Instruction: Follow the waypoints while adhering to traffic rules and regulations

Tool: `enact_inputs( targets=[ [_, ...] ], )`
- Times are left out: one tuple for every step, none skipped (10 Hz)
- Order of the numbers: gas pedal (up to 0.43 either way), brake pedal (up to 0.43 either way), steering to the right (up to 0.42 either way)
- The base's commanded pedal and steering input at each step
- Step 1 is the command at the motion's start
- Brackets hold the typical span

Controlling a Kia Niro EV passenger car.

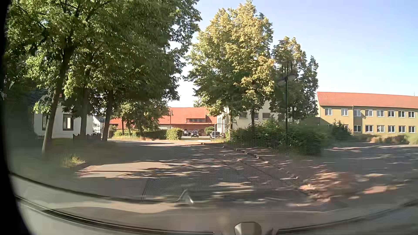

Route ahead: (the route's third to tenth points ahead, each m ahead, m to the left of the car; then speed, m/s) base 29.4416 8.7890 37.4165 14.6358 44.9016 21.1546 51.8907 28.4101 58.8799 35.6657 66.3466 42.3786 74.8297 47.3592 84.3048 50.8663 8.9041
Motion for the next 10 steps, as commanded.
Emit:
enact_inputs(
  targets=[
    [0.209, 0.006, -0.060],
    [0.209, 0.006, -0.061],
    [0.209, 0.006, -0.061],
    [0.209, 0.006, -0.061],
    [0.209, 0.006, -0.061],
    [0.209, 0.006, -0.060],
    [0.209, 0.006, -0.062],
    [0.209, 0.006, -0.063],
    [0.197, 0.006, -0.063],
    [0.189, 0.006, -0.062]
  ],
)
